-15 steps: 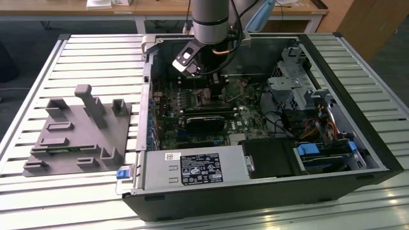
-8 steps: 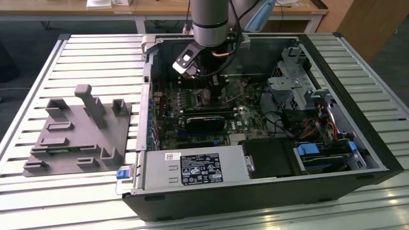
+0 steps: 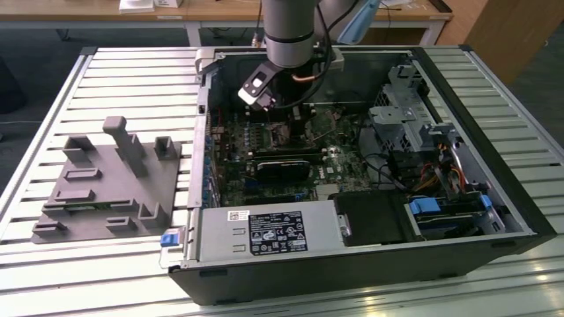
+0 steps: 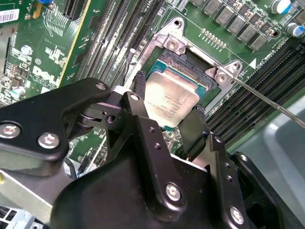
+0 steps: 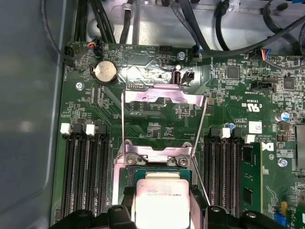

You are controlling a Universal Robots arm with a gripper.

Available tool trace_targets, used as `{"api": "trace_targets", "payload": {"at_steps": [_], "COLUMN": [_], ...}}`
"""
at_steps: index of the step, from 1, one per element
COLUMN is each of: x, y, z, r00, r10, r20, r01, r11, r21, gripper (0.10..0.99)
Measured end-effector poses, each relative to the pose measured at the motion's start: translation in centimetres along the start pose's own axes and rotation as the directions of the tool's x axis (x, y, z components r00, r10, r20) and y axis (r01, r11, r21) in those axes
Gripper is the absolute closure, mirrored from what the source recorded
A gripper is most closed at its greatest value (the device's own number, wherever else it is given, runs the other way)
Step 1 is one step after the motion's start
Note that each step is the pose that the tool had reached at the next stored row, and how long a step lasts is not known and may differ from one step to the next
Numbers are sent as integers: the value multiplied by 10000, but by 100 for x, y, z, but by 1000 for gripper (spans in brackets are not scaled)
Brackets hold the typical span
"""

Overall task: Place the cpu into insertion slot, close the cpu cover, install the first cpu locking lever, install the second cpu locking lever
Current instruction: 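Place the cpu into insertion slot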

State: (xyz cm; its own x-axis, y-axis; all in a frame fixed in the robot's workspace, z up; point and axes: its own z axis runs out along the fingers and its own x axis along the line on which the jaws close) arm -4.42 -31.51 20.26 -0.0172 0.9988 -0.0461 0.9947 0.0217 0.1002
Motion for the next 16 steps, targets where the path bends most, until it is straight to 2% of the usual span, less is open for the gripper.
{"api": "trace_targets", "payload": {"at_steps": [16], "x": [49], "y": [-28], "z": [72], "r00": [10000], "r10": [0], "r20": [2], "r01": [0], "r11": [10000], "r21": [1], "gripper": [553]}}
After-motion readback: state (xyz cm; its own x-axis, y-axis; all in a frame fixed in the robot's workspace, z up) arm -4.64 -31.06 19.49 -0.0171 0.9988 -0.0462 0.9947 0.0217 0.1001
